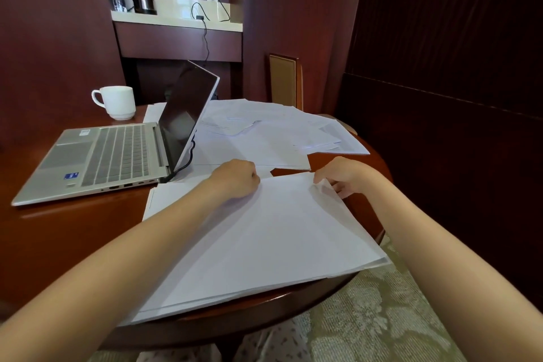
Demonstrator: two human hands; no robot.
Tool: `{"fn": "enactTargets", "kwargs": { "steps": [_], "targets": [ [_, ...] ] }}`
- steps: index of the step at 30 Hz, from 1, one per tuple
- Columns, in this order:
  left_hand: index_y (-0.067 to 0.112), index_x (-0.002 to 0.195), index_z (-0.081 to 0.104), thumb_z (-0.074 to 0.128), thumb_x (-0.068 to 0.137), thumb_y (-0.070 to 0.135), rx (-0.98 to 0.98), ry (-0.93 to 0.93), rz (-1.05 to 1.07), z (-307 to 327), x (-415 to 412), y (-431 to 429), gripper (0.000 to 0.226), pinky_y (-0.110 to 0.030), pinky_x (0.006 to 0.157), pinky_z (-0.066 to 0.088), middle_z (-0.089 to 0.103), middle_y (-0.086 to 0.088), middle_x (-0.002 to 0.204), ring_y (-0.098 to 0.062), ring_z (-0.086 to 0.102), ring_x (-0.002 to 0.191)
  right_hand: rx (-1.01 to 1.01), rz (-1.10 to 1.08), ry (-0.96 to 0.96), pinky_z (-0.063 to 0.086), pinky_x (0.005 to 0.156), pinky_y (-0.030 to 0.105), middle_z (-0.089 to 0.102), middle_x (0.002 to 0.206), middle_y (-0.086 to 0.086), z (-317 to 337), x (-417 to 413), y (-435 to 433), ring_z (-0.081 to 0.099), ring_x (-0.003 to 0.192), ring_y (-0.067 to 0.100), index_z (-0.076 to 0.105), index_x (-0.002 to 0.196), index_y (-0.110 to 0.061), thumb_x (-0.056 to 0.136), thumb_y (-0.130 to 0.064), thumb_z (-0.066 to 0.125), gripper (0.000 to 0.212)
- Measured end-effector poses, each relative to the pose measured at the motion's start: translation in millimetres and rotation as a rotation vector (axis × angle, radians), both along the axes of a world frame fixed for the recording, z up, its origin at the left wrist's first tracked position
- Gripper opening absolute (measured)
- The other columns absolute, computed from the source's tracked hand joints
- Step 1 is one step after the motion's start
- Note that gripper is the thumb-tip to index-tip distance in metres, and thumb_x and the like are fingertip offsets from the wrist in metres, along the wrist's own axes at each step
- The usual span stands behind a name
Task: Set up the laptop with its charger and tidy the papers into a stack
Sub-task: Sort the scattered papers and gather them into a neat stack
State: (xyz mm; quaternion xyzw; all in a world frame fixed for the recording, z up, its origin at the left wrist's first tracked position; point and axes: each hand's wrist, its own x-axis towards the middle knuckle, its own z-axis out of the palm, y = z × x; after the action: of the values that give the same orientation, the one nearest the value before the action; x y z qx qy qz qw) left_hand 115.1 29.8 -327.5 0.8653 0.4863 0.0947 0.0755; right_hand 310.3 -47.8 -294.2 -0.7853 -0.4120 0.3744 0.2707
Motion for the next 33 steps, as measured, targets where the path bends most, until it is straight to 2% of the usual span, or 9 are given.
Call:
{"fn": "enactTargets", "kwargs": {
  "steps": [5, 9, 12, 14, 18, 24, 28, 30, 33],
  "targets": [
    [0.011, 0.066, 0.042, 0.033, 0.097, 0.032, -0.006, -0.064, 0.076, -8, 0, 1, 0.038, -0.029, 0.067, 0.035, 0.047, -0.003, 0.071, -0.025, 0.046, 0.078, -0.087, 0.058, -0.102, 0.052, 0.085, 0.036, 0.054, 0.111, 0.015, 0, -6, 4, 0.058, 0.099, 0.029, 0.048, 0.129, -0.003, 0.089, -0.007, 0.055, 0.040],
    [0.013, 0.056, 0.032, 0.032, 0.098, 0.031, 0.004, -0.108, 0.093, -10, -3, 1, 0.045, -0.029, 0.066, 0.033, 0.039, -0.002, 0.065, -0.025, 0.042, 0.074, -0.033, 0.023, -0.137, 0.053, 0.078, 0.031, 0.057, 0.102, 0.011, 1, -6, 14, 0.058, 0.093, 0.023, 0.054, 0.116, -0.006, 0.087, -0.009, 0.057, 0.029],
    [0.013, 0.057, 0.033, 0.027, 0.098, 0.031, 0.043, -0.105, 0.088, -11, -1, 0, 0.045, -0.029, 0.066, 0.033, 0.039, -0.001, 0.064, -0.024, 0.043, 0.074, 0.066, -0.045, -0.133, 0.049, 0.065, 0.025, 0.053, 0.086, 0.007, -1, -7, 26, 0.052, 0.074, 0.016, 0.052, 0.101, -0.005, 0.087, -0.008, 0.054, 0.015],
    [0.013, 0.059, 0.035, 0.025, 0.099, 0.031, 0.057, -0.096, 0.089, -13, 0, -1, 0.045, -0.029, 0.066, 0.034, 0.041, -0.001, 0.065, -0.025, 0.045, 0.076, 0.125, -0.098, -0.020, 0.046, 0.060, 0.024, 0.052, 0.088, 0.008, -5, -6, 32, 0.049, 0.069, 0.016, 0.049, 0.103, -0.006, 0.087, -0.008, 0.054, 0.017],
    [0.012, 0.059, 0.036, 0.025, 0.099, 0.030, 0.050, -0.110, 0.103, -16, 2, 1, 0.045, -0.028, 0.068, 0.036, 0.049, -0.007, 0.078, -0.025, 0.046, 0.078, 0.092, -0.037, 0.199, 0.051, 0.076, 0.034, 0.061, 0.094, 0.012, -8, -3, 36, 0.058, 0.081, 0.025, 0.052, 0.113, -0.002, 0.084, -0.010, 0.061, 0.032],
    [0.010, 0.062, 0.040, 0.026, 0.099, 0.025, 0.031, -0.105, 0.133, -14, 6, 2, 0.043, -0.028, 0.068, 0.034, 0.042, -0.001, 0.066, -0.025, 0.047, 0.080, 0.012, 0.120, 0.155, 0.053, 0.075, 0.030, 0.069, 0.108, 0.009, -18, 4, 32, 0.066, 0.093, 0.023, 0.066, 0.110, -0.009, 0.080, -0.028, 0.071, 0.036],
    [0.001, 0.091, 0.058, 0.031, 0.099, 0.012, 0.028, -0.096, 0.166, -9, 14, 3, 0.030, -0.030, 0.075, 0.038, 0.059, -0.010, 0.097, -0.029, 0.054, 0.098, 0.024, 0.057, 0.130, 0.053, 0.087, 0.036, 0.069, 0.107, 0.010, -21, 13, 37, 0.066, 0.097, 0.027, 0.065, 0.111, -0.008, 0.077, -0.026, 0.074, 0.038],
    [0.000, 0.105, 0.059, 0.032, 0.100, 0.014, -0.001, -0.127, 0.175, -5, 20, 3, 0.032, -0.031, 0.076, 0.039, 0.054, -0.004, 0.081, -0.029, 0.056, 0.104, 0.005, 0.031, 0.057, 0.052, 0.092, 0.040, 0.067, 0.110, 0.011, -18, 16, 41, 0.065, 0.100, 0.029, 0.065, 0.111, -0.008, 0.076, -0.024, 0.075, 0.040],
    [-0.001, 0.105, 0.060, 0.033, 0.100, 0.009, -0.028, -0.152, 0.197, 0, 31, 2, 0.029, -0.031, 0.080, 0.044, 0.046, -0.004, 0.073, -0.028, 0.056, 0.107, -0.008, -0.010, -0.030, 0.048, 0.097, 0.041, 0.061, 0.117, 0.013, -13, 22, 48, 0.060, 0.108, 0.031, 0.061, 0.115, -0.005, 0.080, -0.019, 0.073, 0.040]
  ]
}}
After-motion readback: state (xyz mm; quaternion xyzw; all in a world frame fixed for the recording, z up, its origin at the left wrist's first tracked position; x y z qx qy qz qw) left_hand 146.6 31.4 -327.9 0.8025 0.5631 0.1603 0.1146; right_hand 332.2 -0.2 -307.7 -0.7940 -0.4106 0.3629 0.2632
